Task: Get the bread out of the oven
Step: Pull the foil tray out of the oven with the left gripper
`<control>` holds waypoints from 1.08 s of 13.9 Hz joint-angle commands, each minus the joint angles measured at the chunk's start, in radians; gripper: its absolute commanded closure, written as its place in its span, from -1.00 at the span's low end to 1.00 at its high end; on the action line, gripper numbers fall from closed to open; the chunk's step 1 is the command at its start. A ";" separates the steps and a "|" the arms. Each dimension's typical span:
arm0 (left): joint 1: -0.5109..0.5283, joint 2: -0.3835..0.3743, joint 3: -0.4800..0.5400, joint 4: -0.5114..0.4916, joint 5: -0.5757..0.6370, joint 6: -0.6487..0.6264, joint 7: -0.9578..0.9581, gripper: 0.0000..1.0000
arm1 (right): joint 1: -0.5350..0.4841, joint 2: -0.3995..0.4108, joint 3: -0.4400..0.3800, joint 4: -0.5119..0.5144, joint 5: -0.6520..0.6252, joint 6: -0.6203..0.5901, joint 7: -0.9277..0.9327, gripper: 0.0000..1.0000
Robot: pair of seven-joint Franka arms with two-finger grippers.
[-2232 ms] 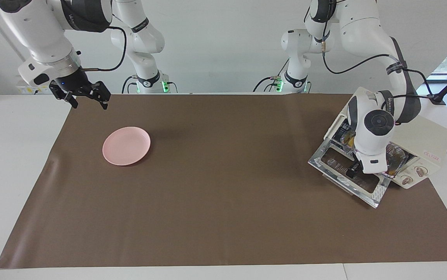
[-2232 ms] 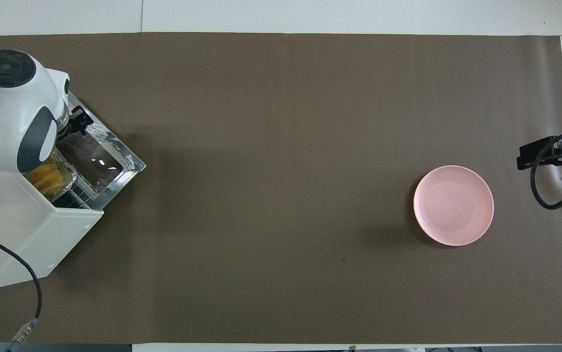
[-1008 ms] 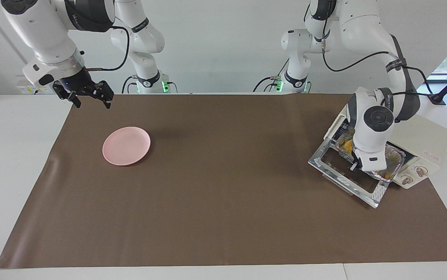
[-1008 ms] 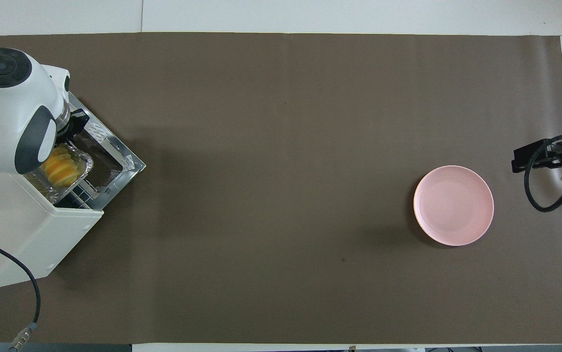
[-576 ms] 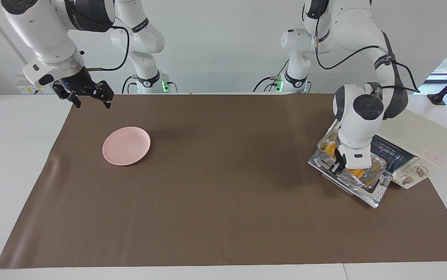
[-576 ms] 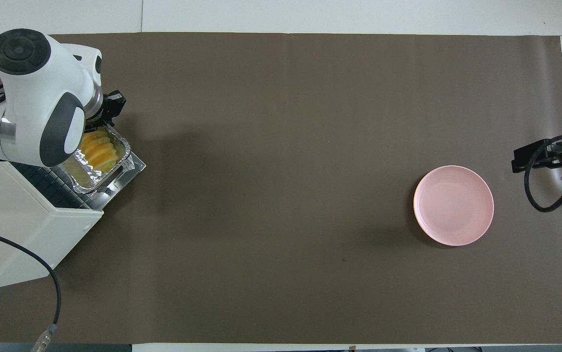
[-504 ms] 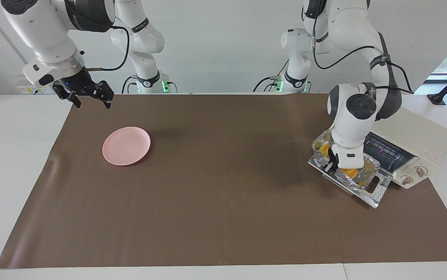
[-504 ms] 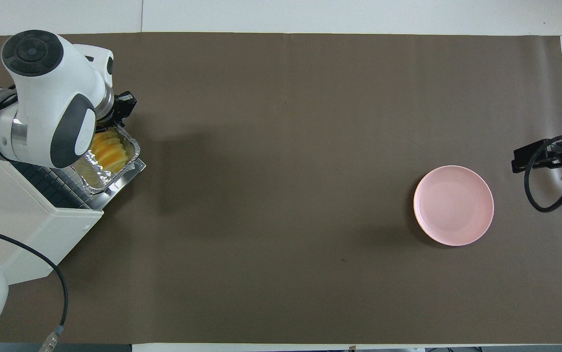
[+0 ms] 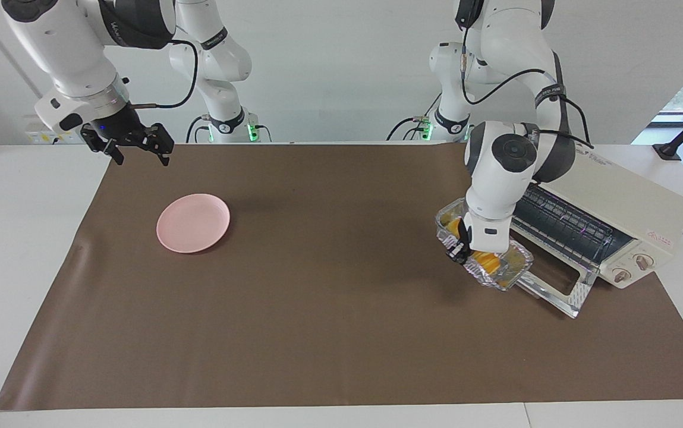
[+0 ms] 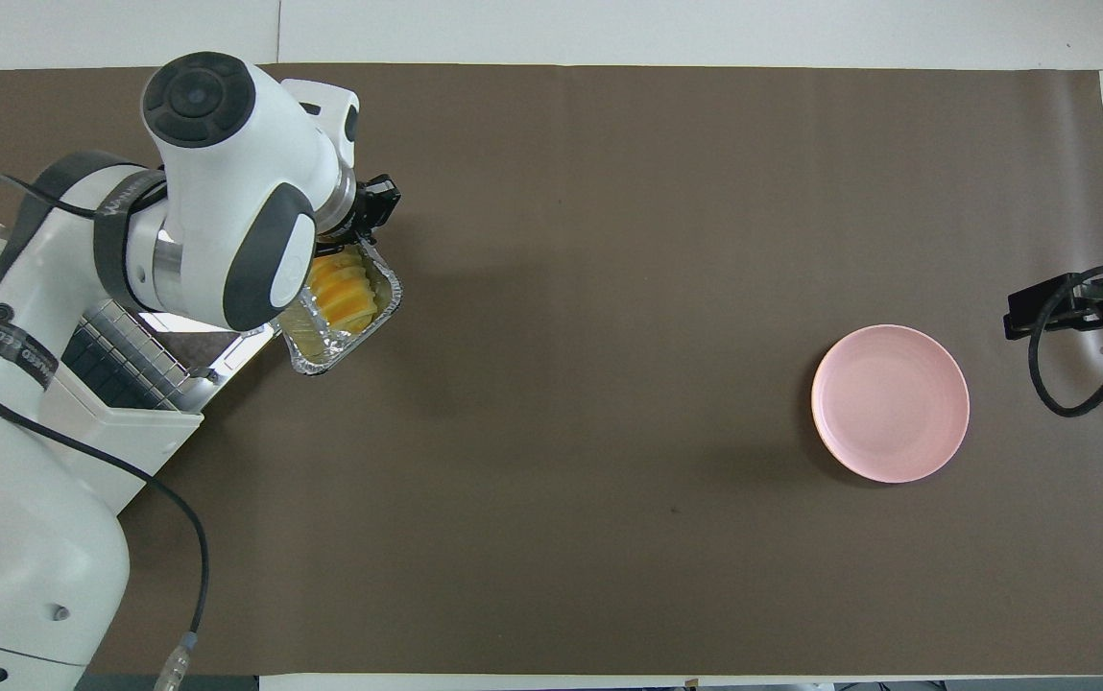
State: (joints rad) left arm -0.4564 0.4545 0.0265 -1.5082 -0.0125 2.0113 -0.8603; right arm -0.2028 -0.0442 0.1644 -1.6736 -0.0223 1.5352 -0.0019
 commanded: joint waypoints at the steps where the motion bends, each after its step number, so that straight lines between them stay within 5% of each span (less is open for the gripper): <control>1: -0.115 0.133 0.021 0.173 0.055 -0.075 0.003 1.00 | -0.007 -0.020 0.004 -0.021 0.013 -0.009 -0.018 -1.00; 4: -0.165 0.216 0.012 0.327 0.059 -0.140 0.009 1.00 | -0.009 -0.020 0.004 -0.023 0.013 -0.010 -0.018 -1.00; 7: -0.198 0.222 -0.031 0.338 0.086 -0.124 0.126 1.00 | -0.013 -0.026 0.004 -0.034 0.013 -0.010 -0.018 -1.00; 12: -0.252 0.207 -0.036 0.289 0.123 -0.091 0.314 1.00 | -0.010 -0.026 0.004 -0.035 0.013 0.011 -0.013 -1.00; 15: -0.324 0.138 -0.030 0.133 0.120 -0.011 0.270 1.00 | -0.006 -0.028 0.004 -0.035 0.013 0.002 -0.017 -1.00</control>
State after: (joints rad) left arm -0.7314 0.6547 -0.0168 -1.2505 0.0923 1.9344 -0.5655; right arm -0.2026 -0.0452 0.1648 -1.6811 -0.0223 1.5326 -0.0020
